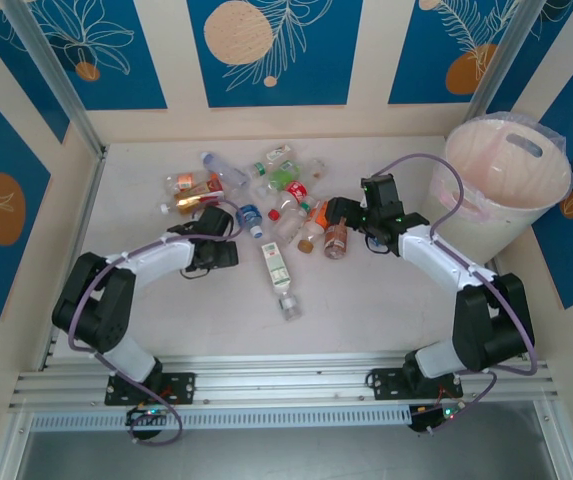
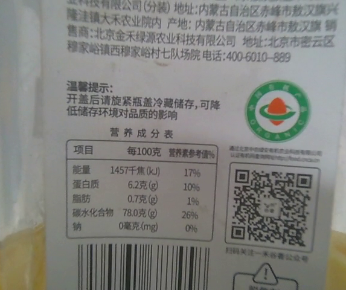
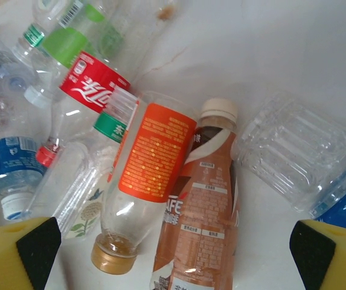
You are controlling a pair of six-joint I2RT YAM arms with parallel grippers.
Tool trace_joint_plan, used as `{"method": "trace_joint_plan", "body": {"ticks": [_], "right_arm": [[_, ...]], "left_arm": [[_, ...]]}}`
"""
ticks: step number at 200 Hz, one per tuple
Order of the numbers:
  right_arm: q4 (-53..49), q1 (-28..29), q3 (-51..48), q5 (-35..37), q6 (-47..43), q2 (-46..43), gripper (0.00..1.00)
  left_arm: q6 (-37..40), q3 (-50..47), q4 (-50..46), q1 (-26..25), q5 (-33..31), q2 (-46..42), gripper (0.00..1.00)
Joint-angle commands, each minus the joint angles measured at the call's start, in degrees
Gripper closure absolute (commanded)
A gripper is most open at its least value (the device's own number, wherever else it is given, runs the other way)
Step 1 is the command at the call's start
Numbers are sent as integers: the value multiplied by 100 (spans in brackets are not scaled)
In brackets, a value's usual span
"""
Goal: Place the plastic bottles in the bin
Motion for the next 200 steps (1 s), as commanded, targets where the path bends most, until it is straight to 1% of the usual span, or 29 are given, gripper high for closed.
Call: {"method": "trace_joint_plan", "body": {"ticks": [1,30,43,55,67,79,102,120,139,150,167,190,200], "right_arm": [[168,34,19,57,-114,-223,0],[362,32,-80,-105,-119,-314,0],[690,34,-243,-458,-205,-435,0],[1011,33,-389,-787,-214,-578,0],[1142,29,-418,-1151,-202,-678,0],[1039,31,-282,-1515,-99,-700,0],[812,29,62,-2544,538,-573,0],[726,37,359,-3442,950,-344,0],[757,122,605,-4013,1171,-169,0],[866,210,643,-4032,1184,-135,0],[798,361,693,-3700,1117,-54,0],[138,438,934,-3143,1184,183,0],[-38,446,1005,-3060,1194,260,1]], "left_arm": [[186,51,-11,-20,-123,-157,32],[292,42,166,-15,27,-295,43],[429,20,299,-17,152,-482,50],[646,-78,590,-35,461,-761,54],[971,-294,1097,-92,874,-1119,55],[1251,-511,1578,-165,1162,-1468,57],[1777,-744,2224,-353,1678,-1883,58],[2217,-678,2344,-618,1891,-1921,58],[2598,-430,2250,-948,1973,-1775,58],[2722,-305,2228,-1112,1986,-1678,58],[2835,-133,2225,-1318,1886,-1518,58],[2858,-81,2387,-1459,1809,-1408,57],[2873,-69,2438,-1509,1793,-1372,56]]}}
